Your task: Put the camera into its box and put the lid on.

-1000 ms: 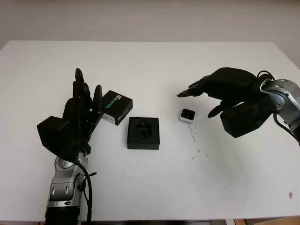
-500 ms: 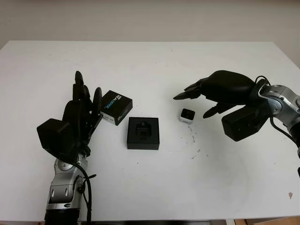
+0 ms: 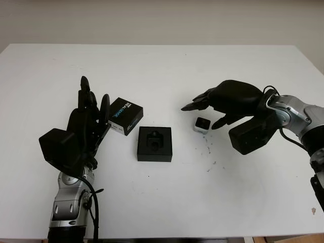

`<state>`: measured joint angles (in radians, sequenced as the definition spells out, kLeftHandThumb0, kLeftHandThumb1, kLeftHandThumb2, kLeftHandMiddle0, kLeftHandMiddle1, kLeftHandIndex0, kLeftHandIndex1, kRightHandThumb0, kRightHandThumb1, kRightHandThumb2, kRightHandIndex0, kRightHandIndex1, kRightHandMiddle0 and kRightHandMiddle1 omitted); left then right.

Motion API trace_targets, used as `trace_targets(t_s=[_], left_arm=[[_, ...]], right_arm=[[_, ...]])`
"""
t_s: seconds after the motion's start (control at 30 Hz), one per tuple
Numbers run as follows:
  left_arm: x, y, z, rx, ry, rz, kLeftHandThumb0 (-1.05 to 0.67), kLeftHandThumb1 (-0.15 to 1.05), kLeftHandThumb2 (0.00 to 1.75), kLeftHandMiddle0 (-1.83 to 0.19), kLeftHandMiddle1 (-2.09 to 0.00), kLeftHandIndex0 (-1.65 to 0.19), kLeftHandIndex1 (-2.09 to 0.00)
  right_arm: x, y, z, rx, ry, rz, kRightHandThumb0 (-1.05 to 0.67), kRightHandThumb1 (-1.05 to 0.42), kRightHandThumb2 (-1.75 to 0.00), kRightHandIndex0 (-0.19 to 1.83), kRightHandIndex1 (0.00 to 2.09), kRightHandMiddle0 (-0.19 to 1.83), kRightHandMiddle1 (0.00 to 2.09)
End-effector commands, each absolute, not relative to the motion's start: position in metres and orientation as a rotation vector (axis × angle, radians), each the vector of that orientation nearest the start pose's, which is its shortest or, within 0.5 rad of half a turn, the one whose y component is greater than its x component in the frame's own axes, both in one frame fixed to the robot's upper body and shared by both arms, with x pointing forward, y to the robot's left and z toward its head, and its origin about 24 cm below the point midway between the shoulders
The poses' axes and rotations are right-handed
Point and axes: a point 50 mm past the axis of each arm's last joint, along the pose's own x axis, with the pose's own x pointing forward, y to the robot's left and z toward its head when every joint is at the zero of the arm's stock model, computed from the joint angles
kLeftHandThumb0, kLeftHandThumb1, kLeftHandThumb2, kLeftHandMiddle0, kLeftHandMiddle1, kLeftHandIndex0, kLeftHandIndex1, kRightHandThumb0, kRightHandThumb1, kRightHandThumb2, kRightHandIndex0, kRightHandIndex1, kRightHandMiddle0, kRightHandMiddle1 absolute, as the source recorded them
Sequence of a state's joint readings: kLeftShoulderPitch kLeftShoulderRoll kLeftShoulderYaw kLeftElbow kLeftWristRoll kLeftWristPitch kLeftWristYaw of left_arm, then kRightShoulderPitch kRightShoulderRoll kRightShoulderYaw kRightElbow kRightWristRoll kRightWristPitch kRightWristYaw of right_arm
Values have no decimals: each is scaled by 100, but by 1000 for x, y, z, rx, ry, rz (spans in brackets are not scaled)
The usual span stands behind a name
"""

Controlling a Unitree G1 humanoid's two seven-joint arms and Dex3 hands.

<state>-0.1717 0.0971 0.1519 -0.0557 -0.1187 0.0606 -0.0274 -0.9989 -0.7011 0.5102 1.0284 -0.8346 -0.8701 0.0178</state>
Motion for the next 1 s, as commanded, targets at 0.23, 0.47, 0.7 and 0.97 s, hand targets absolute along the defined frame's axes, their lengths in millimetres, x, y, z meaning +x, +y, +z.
trace_targets(t_s=[0.23, 0.47, 0.7, 0.97], left_arm=[[280, 190, 100, -31, -185, 65, -59, 105, 50, 19, -1, 19, 0], [280, 190, 100, -23, -188, 66, -59, 105, 50, 19, 0, 19, 0], [279, 190, 100, -22, -187, 67, -59, 105, 50, 19, -1, 19, 0], [279, 191, 100, -23, -186, 67, -60, 105, 49, 19, -1, 19, 0]], right_arm=[[373, -193, 154, -1651, -480, 711, -26, -84, -5, 55, 14, 56, 10], [374, -197, 153, -1669, -451, 712, -26, -86, -6, 55, 15, 57, 11], [373, -199, 152, -1669, -456, 701, -24, -85, -5, 60, 19, 63, 16], [373, -203, 150, -1691, -446, 689, -25, -87, -6, 64, 25, 66, 27]])
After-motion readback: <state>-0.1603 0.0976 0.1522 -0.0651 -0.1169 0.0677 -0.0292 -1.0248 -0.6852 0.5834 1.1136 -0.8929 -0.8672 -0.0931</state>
